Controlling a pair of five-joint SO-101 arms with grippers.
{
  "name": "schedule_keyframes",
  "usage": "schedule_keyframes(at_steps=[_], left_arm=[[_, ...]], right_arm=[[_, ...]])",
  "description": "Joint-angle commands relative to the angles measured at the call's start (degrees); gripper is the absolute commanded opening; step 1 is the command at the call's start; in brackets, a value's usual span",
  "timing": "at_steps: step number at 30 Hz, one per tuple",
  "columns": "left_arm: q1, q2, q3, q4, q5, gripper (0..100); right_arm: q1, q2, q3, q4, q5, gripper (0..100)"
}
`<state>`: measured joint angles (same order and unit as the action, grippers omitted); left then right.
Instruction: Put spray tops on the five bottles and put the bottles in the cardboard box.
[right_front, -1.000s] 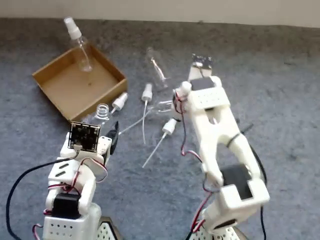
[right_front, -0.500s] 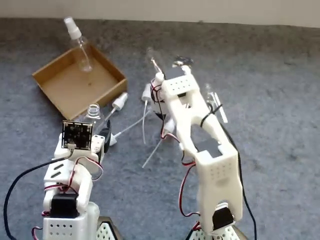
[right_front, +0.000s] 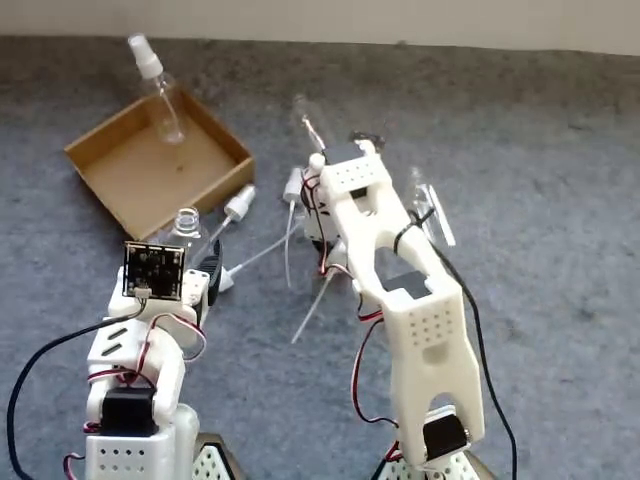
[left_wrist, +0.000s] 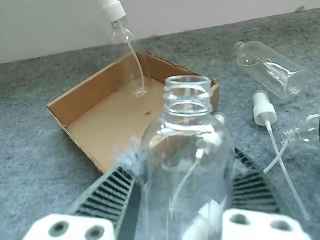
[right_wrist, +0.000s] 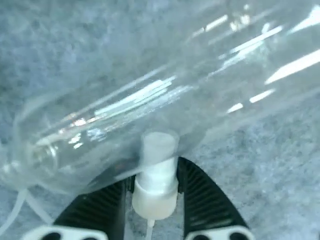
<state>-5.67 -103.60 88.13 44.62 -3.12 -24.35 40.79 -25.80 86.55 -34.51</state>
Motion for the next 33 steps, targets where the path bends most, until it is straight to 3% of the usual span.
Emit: schedule_keyframes(at_steps=[1, 5, 8, 15, 28, 33], left_arm=[[-0.57, -1.1, -0.13, -1.32, 0.7, 10], [0.22, -1.1, -0.13, -1.32, 0.7, 10], [3.91, -1.1, -0.13, -1.32, 0.7, 10], [12.09, -1.1, 1.1, -1.23, 0.44, 10], [30.37, -1.1, 2.68, -1.05, 0.35, 10], [36.53, -1.1, 4.53, -1.23, 0.26, 10]], right_arm=[[0.13, -1.36, -7.16, 6.64, 2.55, 0.5], [0.13, -1.27, -16.92, 14.9, 14.59, 0.5], [1.01, -1.71, -23.25, 14.73, 21.36, 0.5], [6.64, -9.98, -24.4, 14.73, 30.77, 0.5], [8.4, -39.34, -24.22, 14.73, 32.62, 0.5], [8.13, -49.71, -17.8, 14.73, 32.53, 0.5]])
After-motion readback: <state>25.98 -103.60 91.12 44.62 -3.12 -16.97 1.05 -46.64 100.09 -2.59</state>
